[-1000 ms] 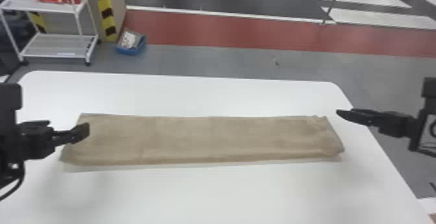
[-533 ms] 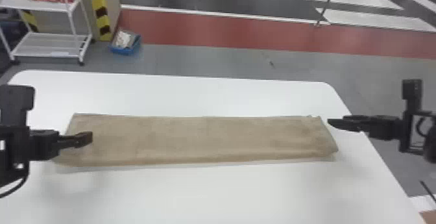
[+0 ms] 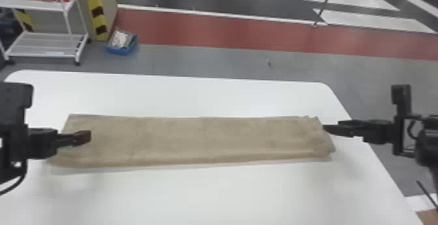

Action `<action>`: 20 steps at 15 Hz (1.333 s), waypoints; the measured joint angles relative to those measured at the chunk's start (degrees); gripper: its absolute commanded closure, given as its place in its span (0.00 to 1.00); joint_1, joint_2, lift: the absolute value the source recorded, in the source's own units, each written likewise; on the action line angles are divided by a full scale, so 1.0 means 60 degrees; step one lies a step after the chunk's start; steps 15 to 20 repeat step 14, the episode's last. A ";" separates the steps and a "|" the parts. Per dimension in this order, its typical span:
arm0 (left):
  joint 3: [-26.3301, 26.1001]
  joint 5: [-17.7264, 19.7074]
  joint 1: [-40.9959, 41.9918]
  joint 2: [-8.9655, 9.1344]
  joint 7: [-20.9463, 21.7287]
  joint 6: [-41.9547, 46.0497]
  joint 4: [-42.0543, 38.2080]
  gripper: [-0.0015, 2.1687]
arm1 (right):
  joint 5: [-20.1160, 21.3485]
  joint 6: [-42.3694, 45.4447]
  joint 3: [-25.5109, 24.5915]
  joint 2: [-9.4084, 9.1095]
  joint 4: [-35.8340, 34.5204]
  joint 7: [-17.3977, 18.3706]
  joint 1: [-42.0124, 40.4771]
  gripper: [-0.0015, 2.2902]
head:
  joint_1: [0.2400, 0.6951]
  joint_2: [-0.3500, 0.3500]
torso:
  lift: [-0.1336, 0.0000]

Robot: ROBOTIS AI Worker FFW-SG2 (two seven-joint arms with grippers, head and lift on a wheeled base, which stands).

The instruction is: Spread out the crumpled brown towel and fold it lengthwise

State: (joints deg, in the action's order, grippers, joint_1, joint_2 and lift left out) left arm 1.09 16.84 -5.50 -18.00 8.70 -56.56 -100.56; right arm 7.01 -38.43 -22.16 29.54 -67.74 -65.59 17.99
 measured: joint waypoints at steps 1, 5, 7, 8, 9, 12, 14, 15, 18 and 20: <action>-0.0004 0.0015 -0.0004 0.0001 0.0000 0.0000 0.0001 0.03 | 0.0013 0.0126 0.0011 0.0008 0.0111 0.0004 0.0056 0.03 | 1.00 0.21 | 0.07; -0.0007 0.0015 -0.0052 -0.0001 0.0014 0.0000 0.0002 0.03 | 0.0042 0.0539 0.0004 0.0051 0.0387 0.0004 0.0120 0.04 | 1.00 0.20 | 0.07; -0.0016 0.0014 -0.0075 -0.0001 0.0015 0.0000 0.0007 0.03 | 0.0016 0.0619 -0.0004 0.0056 0.0463 0.0004 0.0122 0.04 | 1.00 0.20 | 0.07; -0.0019 0.0014 -0.0086 -0.0001 0.0019 0.0000 0.0022 0.03 | 0.0008 0.0643 -0.0008 0.0056 0.0479 0.0004 0.0123 0.04 | 1.00 0.20 | 0.07; -0.0020 0.0016 -0.0090 -0.0001 0.0027 0.0000 0.0033 0.03 | 0.0007 0.0663 -0.0010 0.0056 0.0500 0.0004 0.0136 0.04 | 1.00 0.20 | 0.07; -0.0031 0.0030 -0.0135 0.0000 0.0029 0.0000 0.0077 0.03 | 0.0019 0.0778 0.0000 0.0056 0.0702 0.0004 0.0247 0.04 | 1.00 0.20 | 0.07; -0.0076 0.0029 -0.0152 0.0001 0.0030 0.0000 0.0093 0.03 | 0.0025 0.0858 0.0002 0.0056 0.0755 0.0004 0.0268 0.04 | 1.00 0.20 | 0.07; -0.0076 0.0029 -0.0152 0.0001 0.0030 0.0000 0.0093 0.03 | 0.0025 0.0858 0.0002 0.0056 0.0755 0.0004 0.0268 0.04 | 1.00 0.20 | 0.07; -0.0076 0.0029 -0.0152 0.0001 0.0030 0.0000 0.0093 0.03 | 0.0025 0.0858 0.0002 0.0056 0.0755 0.0004 0.0268 0.04 | 1.00 0.20 | 0.07; -0.0076 0.0029 -0.0152 0.0001 0.0030 0.0000 0.0093 0.03 | 0.0025 0.0858 0.0002 0.0056 0.0755 0.0004 0.0268 0.04 | 1.00 0.20 | 0.07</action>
